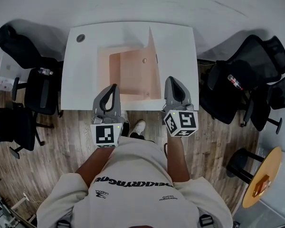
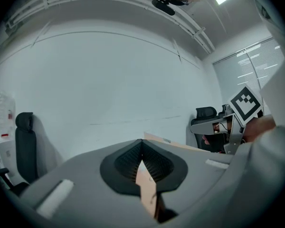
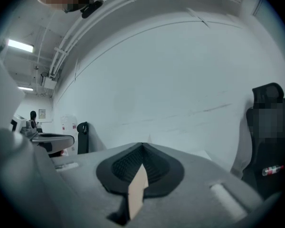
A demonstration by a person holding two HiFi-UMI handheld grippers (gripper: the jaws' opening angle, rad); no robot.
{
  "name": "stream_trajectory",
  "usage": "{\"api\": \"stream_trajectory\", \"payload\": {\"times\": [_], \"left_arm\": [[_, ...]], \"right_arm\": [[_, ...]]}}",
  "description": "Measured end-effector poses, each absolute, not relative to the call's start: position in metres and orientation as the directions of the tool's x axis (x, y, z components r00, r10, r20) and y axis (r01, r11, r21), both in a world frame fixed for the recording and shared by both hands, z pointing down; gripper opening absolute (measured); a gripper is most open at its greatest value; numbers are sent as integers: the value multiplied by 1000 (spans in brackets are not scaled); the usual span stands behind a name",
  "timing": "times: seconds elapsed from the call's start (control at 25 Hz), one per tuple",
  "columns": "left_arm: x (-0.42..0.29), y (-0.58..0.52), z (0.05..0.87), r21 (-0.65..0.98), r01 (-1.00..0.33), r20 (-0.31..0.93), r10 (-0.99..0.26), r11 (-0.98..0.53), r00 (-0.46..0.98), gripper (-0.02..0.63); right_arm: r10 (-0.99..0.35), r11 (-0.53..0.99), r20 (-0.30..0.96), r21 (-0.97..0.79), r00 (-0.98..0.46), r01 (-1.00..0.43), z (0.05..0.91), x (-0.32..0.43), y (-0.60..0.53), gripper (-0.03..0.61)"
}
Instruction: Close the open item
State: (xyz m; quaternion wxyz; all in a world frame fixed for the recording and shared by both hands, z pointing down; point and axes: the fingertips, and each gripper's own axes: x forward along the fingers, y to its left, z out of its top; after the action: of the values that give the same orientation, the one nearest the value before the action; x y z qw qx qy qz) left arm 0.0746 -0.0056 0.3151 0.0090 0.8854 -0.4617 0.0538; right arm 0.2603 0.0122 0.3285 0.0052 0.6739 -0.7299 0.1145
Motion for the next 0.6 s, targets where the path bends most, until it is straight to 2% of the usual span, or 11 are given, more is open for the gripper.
{"api": "stream_trajectory", "payload": {"times": [0.6], "left_arm": [[79,-27,329,-13,-801,156,-793,-598,589,0]], "right_arm": [[-949,91,278,-208,-148,-974,373,270,-12,-3]]}}
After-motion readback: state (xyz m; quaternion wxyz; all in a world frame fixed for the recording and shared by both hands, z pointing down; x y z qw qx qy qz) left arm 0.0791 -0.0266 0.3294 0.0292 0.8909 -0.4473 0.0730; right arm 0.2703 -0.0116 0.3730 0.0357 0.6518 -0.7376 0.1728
